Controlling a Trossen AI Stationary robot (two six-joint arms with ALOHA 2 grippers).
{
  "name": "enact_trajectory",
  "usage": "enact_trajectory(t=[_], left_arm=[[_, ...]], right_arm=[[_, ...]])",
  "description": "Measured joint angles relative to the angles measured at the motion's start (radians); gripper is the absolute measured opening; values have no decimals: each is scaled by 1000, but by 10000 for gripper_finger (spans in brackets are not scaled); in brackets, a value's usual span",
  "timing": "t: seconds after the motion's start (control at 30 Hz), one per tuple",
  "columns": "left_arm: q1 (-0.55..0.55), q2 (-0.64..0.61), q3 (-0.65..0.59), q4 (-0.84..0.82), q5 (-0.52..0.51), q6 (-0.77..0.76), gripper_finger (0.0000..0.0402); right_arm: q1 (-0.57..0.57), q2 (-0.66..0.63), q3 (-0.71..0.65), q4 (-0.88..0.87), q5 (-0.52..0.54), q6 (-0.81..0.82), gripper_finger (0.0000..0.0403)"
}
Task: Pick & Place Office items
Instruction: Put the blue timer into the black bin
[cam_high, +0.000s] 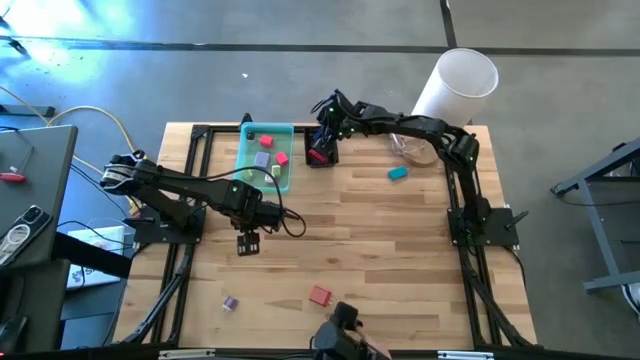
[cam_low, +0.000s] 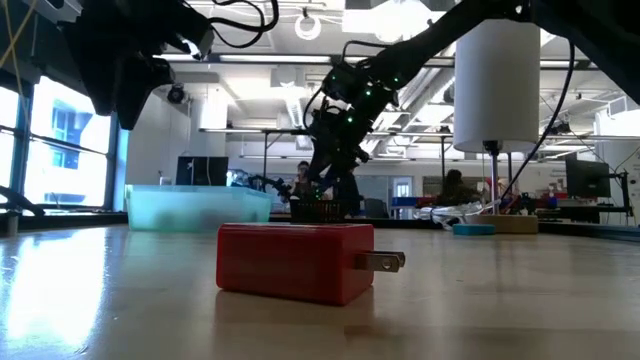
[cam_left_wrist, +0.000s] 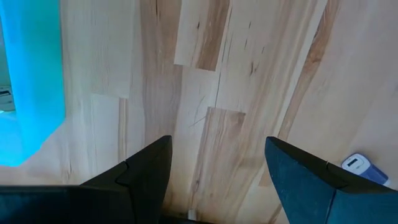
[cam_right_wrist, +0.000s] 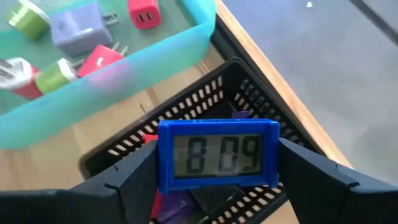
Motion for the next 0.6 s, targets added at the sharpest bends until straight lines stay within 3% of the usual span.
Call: enact_trajectory(t=[0.3,0.6], left_arm=[[-2,0,0,7,0,-4,249],[-29,0,0,11,1,-4,249]], right_arm=[[-4,17,0,0,-72,27,279],[-27,19,0,13,-65,102,280]])
